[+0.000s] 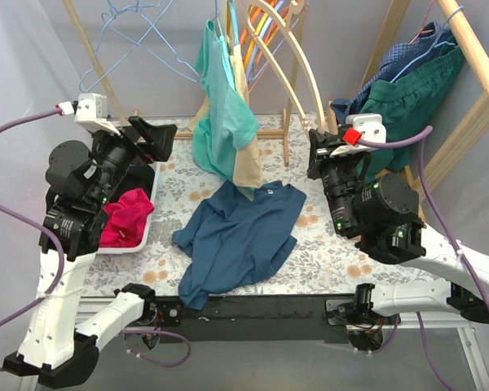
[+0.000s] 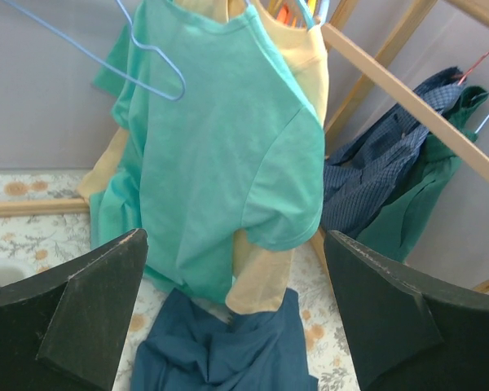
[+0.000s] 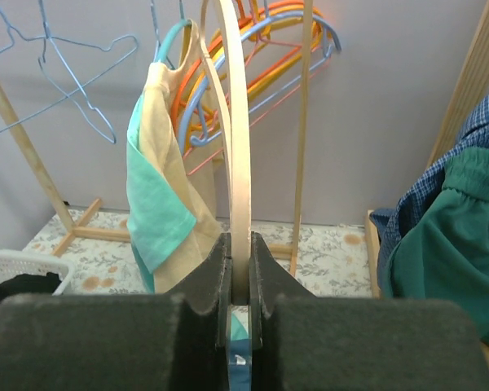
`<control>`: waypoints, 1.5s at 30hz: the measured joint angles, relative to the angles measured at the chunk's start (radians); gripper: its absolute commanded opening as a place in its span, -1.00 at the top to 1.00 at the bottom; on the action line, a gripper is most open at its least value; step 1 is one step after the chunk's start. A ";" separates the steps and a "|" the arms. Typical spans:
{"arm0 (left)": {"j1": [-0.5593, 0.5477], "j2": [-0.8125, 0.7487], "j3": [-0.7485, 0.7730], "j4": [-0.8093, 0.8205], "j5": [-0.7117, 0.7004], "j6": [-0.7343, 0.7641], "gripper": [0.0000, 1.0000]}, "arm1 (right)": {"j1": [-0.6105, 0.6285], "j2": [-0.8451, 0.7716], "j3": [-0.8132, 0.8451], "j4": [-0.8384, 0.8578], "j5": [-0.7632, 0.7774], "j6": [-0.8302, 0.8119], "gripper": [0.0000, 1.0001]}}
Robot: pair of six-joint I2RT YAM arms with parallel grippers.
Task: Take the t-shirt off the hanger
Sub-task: Pick up the hanger from the clothesline.
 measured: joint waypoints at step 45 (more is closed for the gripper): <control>0.000 -0.039 -0.117 -0.021 0.005 0.011 -0.83 | 0.000 0.030 -0.258 0.535 0.230 -0.500 0.97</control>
